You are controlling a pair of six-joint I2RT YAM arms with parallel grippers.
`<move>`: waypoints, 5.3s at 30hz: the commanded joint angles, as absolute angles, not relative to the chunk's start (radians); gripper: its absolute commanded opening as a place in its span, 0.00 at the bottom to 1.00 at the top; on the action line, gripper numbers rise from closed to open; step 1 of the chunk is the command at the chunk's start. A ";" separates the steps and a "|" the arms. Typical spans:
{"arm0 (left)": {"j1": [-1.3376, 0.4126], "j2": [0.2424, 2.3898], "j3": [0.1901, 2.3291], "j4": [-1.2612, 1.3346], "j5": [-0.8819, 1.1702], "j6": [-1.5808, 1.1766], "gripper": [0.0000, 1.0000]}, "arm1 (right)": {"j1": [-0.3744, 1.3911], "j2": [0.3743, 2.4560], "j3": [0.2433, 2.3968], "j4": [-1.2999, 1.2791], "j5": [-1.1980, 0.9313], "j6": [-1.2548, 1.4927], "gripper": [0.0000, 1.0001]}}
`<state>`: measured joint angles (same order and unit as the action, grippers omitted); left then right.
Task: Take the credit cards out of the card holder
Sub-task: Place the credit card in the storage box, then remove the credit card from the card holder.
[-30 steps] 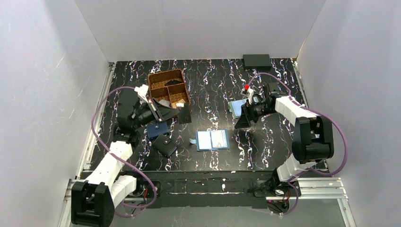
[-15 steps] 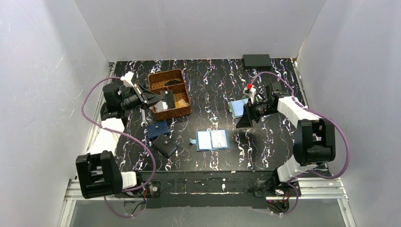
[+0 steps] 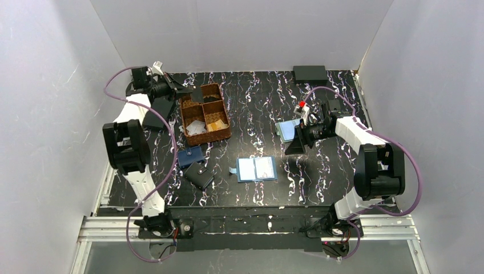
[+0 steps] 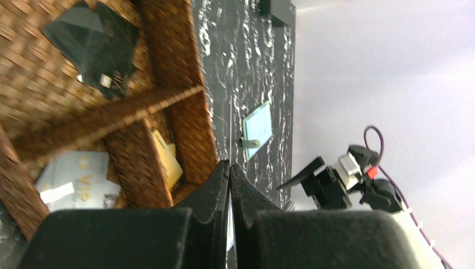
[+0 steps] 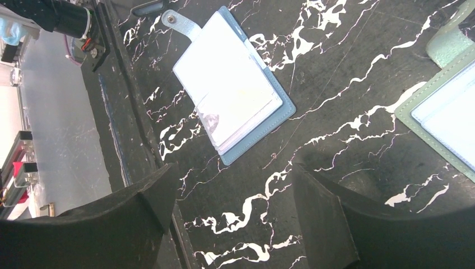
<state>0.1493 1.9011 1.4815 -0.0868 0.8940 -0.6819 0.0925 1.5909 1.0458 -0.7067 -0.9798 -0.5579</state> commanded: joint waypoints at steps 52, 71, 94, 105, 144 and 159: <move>0.152 1.381 1.141 0.054 0.509 -0.661 0.89 | 0.039 1.579 1.103 -0.810 -1.030 -0.711 0.82; 0.177 0.662 0.540 0.025 0.925 -0.880 0.98 | -0.093 1.476 1.066 -0.920 -1.081 -0.946 0.83; -0.682 0.634 0.428 -0.126 0.276 -0.843 0.98 | -0.118 1.404 0.990 -0.943 -1.111 -1.073 0.83; -0.729 0.704 0.369 -0.043 0.209 -0.855 0.98 | -0.129 1.411 0.985 -0.953 -1.115 -1.097 0.83; -0.729 0.623 0.223 0.052 0.214 -0.969 0.98 | -0.127 1.438 0.960 -0.994 -1.114 -1.193 0.85; -0.729 0.610 0.204 0.051 0.232 -0.998 0.98 | -0.036 1.445 0.986 -0.973 -1.028 -1.168 0.85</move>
